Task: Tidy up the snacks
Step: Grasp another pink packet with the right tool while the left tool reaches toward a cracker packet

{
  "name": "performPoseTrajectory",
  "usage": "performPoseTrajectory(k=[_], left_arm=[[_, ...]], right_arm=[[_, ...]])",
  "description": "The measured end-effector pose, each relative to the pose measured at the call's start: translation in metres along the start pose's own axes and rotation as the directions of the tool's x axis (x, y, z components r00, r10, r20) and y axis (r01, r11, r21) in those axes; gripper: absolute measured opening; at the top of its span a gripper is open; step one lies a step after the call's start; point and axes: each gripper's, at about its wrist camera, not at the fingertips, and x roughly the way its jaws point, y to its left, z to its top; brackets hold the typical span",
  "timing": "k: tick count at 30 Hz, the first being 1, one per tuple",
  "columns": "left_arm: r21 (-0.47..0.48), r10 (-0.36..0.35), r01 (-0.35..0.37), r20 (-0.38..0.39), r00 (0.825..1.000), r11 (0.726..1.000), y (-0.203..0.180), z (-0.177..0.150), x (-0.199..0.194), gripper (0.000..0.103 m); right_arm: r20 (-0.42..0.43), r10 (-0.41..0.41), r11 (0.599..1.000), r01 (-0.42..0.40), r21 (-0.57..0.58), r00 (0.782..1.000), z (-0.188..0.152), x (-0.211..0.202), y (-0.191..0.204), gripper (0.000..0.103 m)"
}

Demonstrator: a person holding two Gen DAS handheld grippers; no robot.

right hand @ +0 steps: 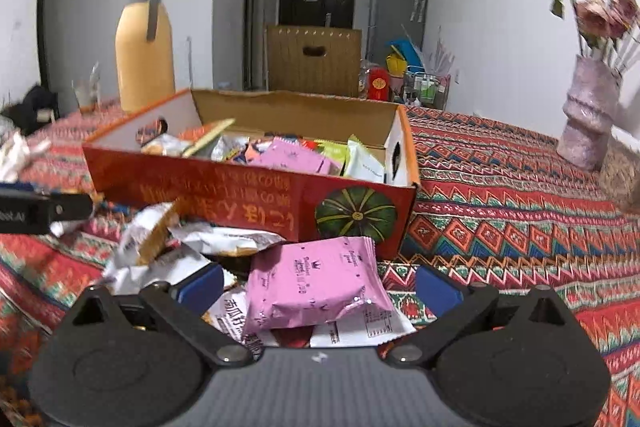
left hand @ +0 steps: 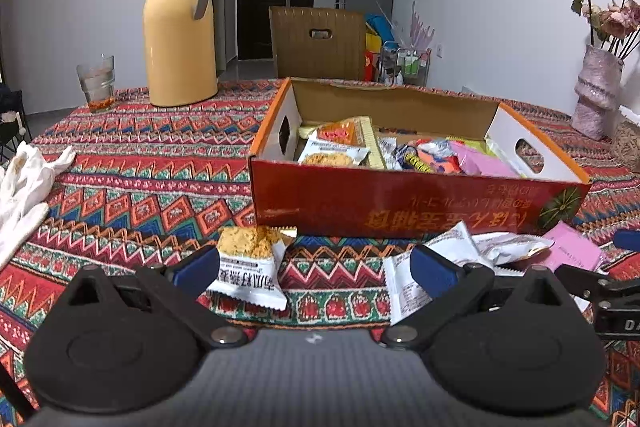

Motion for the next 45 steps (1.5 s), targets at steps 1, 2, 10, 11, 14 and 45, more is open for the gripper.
performPoseTrajectory(k=[1, 2, 10, 11, 14, 45], left_arm=[[-0.002, 0.000, 0.000, -0.004, 1.000, 1.000, 0.000, 0.000, 0.001, 0.103], [-0.007, -0.004, 0.004, -0.003, 1.000, 1.000, 0.001, 0.000, 0.001, 0.103], [-0.023, -0.029, 0.029, -0.004, 1.000, 0.999, 0.005, 0.000, -0.001, 0.103], [-0.024, -0.032, 0.031, -0.004, 0.999, 0.999, 0.005, 0.000, -0.001, 0.103], [-0.024, -0.031, 0.031, -0.001, 1.000, 0.999, 0.004, 0.000, -0.002, 0.103], [0.009, 0.121, -0.121, -0.112, 0.986, 0.993, 0.034, 0.014, 0.018, 0.103]], right_arm=[[-0.006, -0.004, 1.000, 0.004, -0.017, 1.000, 0.001, 0.004, 0.001, 0.097], [-0.013, -0.012, 0.999, 0.011, -0.036, 1.000, 0.002, 0.009, 0.003, 0.093], [-0.062, 0.006, 0.999, -0.008, -0.031, 0.998, 0.000, 0.033, 0.001, 0.088], [-0.058, 0.009, 1.000, -0.011, -0.029, 0.998, 0.000, 0.032, 0.001, 0.085], [-0.044, 0.017, 1.000, -0.018, -0.026, 0.999, -0.002, 0.032, 0.000, 0.079], [0.188, 0.017, 0.995, -0.035, 0.090, 0.982, -0.010, -0.006, -0.023, 0.065]])
